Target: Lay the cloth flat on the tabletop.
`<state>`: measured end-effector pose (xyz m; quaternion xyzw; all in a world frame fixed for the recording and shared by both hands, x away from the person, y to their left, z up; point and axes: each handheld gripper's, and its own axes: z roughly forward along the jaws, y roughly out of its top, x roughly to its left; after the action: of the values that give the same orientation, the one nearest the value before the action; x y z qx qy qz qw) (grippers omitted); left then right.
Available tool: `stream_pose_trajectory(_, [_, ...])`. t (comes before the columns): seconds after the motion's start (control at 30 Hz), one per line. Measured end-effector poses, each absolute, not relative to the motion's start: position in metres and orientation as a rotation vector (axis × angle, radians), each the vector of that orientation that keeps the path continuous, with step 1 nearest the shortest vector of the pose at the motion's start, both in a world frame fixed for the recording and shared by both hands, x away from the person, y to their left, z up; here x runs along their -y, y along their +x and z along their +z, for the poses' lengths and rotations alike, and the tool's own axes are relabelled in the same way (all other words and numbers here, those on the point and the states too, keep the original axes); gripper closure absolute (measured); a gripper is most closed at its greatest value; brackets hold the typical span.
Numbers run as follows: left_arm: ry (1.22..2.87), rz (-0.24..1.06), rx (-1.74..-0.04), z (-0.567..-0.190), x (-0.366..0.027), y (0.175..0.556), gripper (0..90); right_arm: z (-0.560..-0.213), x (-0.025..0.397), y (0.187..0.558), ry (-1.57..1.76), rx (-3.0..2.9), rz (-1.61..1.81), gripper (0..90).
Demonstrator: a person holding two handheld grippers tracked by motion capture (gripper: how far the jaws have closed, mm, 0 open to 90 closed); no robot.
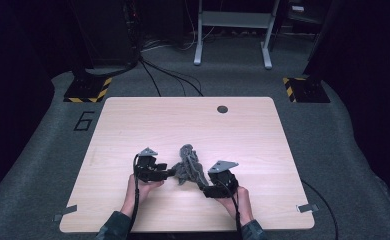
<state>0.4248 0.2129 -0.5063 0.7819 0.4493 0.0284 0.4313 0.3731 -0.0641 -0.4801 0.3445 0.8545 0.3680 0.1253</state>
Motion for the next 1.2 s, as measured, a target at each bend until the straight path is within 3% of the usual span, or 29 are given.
stream_pose_trajectory(0.1, [1.977,0.065,-1.093,-0.510,-0.208,0.426,70.5,-0.485,0.058,0.377,1.028,-2.489,1.008,69.8])
stream_pose_trajectory(0.23, [2.004,0.088,-1.085,-0.512,-0.202,0.426,88.4,-0.487,0.065,0.381,1.075,-2.455,0.991,82.4])
stream_pose_trajectory(0.4, [2.000,0.112,-1.086,-0.511,-0.201,0.423,89.9,-0.485,0.085,0.381,1.156,-2.374,1.030,86.4])
stream_pose_trajectory(0.9, [1.979,0.201,-1.102,-0.500,-0.223,0.411,89.9,-0.487,0.140,0.388,1.365,-2.220,1.050,83.9])
stream_pose_trajectory(0.97, [1.981,0.185,-1.072,-0.499,-0.221,0.411,87.9,-0.488,0.142,0.388,1.374,-2.213,1.055,83.2])
stream_pose_trajectory(1.0, [1.988,0.181,-1.065,-0.498,-0.218,0.412,81.9,-0.488,0.142,0.388,1.376,-2.211,1.056,83.1])
stream_pose_trajectory(1.03, [1.995,0.171,-1.061,-0.497,-0.215,0.413,70.3,-0.488,0.141,0.388,1.374,-2.223,1.051,82.9])
stream_pose_trajectory(1.17, [2.004,0.145,-1.010,-0.492,-0.202,0.414,49.0,-0.488,0.136,0.388,1.353,-2.232,1.043,82.7])
stream_pose_trajectory(1.2, [2.002,0.140,-0.999,-0.491,-0.199,0.414,48.0,-0.488,0.135,0.388,1.342,-2.237,1.040,82.8])
